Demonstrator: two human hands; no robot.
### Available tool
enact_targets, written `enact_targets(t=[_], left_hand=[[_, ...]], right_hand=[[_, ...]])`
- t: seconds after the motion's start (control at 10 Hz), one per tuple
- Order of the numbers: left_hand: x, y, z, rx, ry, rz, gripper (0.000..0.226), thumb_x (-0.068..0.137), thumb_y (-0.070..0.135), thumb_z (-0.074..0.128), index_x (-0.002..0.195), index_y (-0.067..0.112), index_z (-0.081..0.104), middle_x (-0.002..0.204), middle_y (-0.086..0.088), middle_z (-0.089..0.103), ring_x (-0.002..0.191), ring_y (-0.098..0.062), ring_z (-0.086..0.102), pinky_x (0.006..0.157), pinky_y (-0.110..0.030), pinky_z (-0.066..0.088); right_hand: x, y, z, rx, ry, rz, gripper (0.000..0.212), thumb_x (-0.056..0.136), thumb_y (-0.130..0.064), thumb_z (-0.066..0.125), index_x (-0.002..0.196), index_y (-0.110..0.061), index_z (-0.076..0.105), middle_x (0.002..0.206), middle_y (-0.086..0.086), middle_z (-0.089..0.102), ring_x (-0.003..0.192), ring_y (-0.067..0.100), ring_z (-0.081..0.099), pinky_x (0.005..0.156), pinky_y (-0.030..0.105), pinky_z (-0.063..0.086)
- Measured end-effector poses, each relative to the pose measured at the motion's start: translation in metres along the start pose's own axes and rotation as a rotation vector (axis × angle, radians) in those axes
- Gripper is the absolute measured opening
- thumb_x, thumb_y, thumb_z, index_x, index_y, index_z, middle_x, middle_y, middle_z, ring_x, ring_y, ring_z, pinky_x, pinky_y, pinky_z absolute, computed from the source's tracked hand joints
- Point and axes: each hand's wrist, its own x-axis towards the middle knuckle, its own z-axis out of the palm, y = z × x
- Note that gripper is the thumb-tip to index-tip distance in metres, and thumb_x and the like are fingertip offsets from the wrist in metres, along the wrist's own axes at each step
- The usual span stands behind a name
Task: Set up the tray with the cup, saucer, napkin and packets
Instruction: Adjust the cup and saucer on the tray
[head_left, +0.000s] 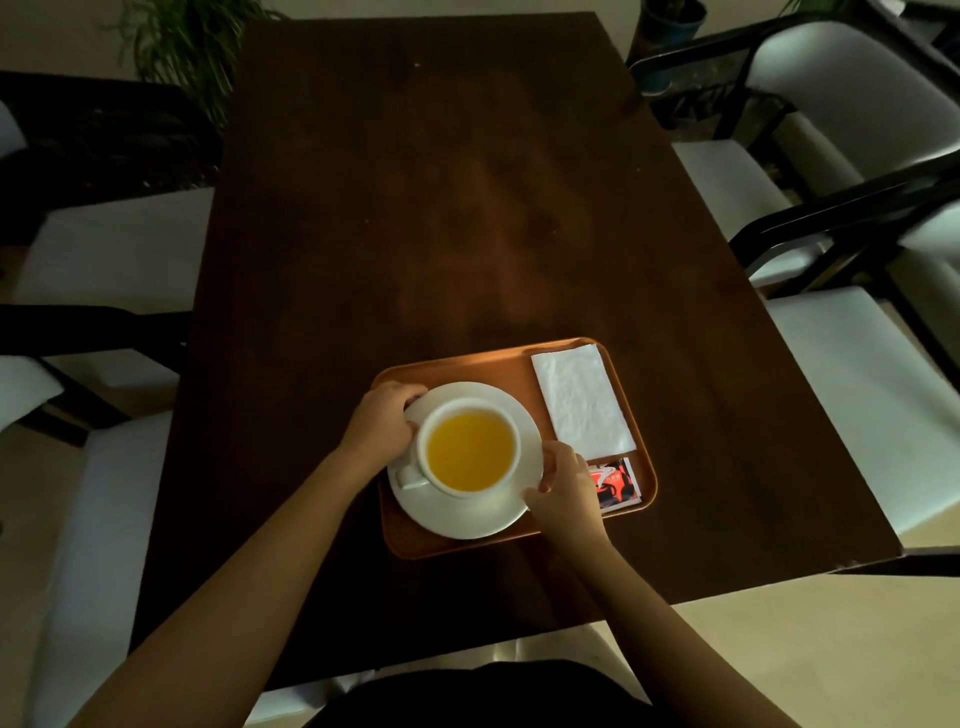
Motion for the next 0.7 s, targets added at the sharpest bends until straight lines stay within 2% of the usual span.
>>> enact_targets(t=[0.4,0.6,0.7], left_hand=[[0.002,0.004,0.001,-0.028,0.017,-0.032,0.044,0.081,0.001,0.056,0.124,0.013,0.053,0.127,-0.01,0.057,0.113,-0.026,0.053,0.098,-0.04,0.045],[0.002,0.008,-0.007,0.043,-0.061,-0.03,0.04,0.086,0.013,0.053,0.126,0.016,0.051,0.128,-0.009,0.056,0.115,-0.025,0.052,0.098,-0.044,0.045],[0.003,0.015,-0.018,0.075,-0.045,-0.029,0.04,0.086,0.015,0.051,0.126,0.016,0.051,0.127,-0.01,0.056,0.115,-0.026,0.053,0.097,-0.044,0.046]], right_hand=[[0.013,0.001,-0.005,-0.033,-0.046,0.001,0.053,0.079,-0.005,0.066,0.127,-0.014,0.044,0.127,0.009,0.049,0.108,0.026,0.054,0.095,0.041,0.052],[0.021,0.002,-0.008,-0.143,-0.141,-0.005,0.05,0.081,-0.016,0.064,0.127,-0.012,0.045,0.124,0.009,0.055,0.108,0.025,0.056,0.096,0.042,0.05],[0.026,-0.003,-0.017,-0.264,-0.18,-0.064,0.047,0.081,-0.022,0.063,0.124,-0.013,0.045,0.12,0.009,0.059,0.103,0.022,0.058,0.088,0.037,0.051]])
